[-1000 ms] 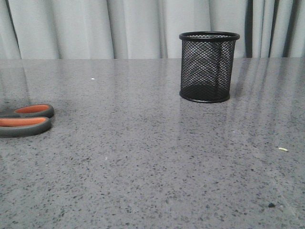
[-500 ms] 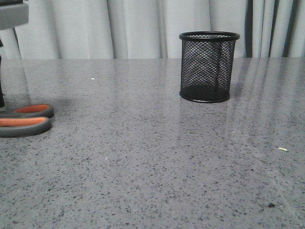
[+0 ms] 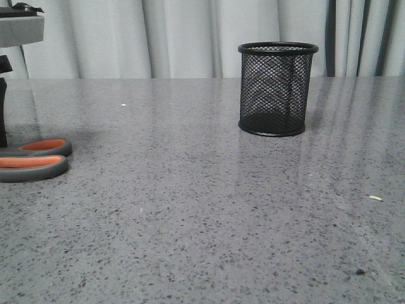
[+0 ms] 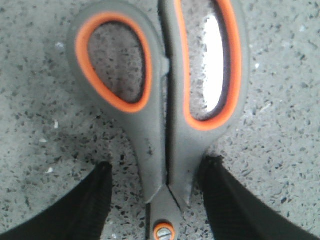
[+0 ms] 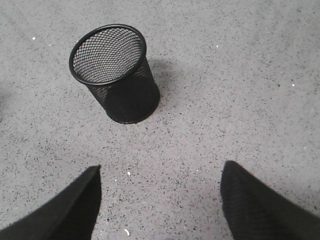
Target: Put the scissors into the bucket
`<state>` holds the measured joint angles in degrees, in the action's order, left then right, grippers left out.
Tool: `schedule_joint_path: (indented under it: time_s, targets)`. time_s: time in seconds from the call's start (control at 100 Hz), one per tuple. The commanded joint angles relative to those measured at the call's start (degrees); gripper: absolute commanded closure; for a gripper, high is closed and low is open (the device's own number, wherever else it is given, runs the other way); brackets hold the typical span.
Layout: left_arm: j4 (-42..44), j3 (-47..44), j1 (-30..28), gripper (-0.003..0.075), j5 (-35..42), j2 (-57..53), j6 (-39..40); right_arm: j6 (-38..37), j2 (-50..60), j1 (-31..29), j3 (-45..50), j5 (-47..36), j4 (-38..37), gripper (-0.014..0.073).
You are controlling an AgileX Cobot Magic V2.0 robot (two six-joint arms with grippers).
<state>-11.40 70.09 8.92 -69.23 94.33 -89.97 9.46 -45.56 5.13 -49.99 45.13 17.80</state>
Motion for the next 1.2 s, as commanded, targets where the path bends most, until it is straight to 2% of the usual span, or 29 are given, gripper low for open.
schedule_joint_path:
  time_s: [0.0,0.07,0.11,0.17,0.3,0.49,0.63,0.73,0.83,1.09,1.19]
  targets:
    - [-0.79,0.38,0.40,0.0463,-2.93,-0.53,-0.81,0.58,0.02,-0.04,-2.05,-3.53,0.19,0.0137]
    - [-1.55,0.38,0.40,0.0571,-3.49,-0.53,-0.81,0.58,0.02,-0.04,-2.05,-3.53,0.19,0.0137]
    - [-2.42,0.38,0.40,0.0657,-3.49,-0.53,-0.68,0.58,0.02,-0.04,-2.05,-3.53,0.19,0.0137]
    - [-3.38,0.38,0.40,0.0738,-3.49,-0.53,-0.68,0.58,0.02,-0.04,-2.05,-3.53,0.19,0.0137]
    - [-4.09,1.43,0.40,0.0739,-3.62,-0.71,1.76,0.58,0.02,-0.04,-2.05,-3.53,0.19,0.0137]
    - [-4.43,8.27,1.33,0.0739,-4.06,-3.49,8.03,0.58,0.02,-0.04,-2.05,-3.55,0.19,0.0138]
    - [-3.08,14.09,4.28,0.0739,-3.95,-7.44,11.09,0.58,0.02,-0.04,-2.05,-4.12,0.91,0.0138]
    - [-0.75,18.25,7.91,0.0739,-3.95,-10.32,13.12,1.51,0.02,-0.04,-2.32,-5.05,4.30,0.0138]
    - [1.77,22.39,11.84,0.0739,-3.95,-12.76,16.23,7.26,0.02,-0.04,-2.32,-5.73,12.51,0.0138]
    - [3.75,30.56,22.40,0.0739,-3.80,-16.05,22.98,32.04,0.02,-0.04,-2.32,-5.63,50.20,0.0138]
    - [4.60,32.05,25.78,0.0739,-2.80,-15.94,23.25,39.71,0.02,-0.04,-2.32,-4.99,59.65,0.0138]
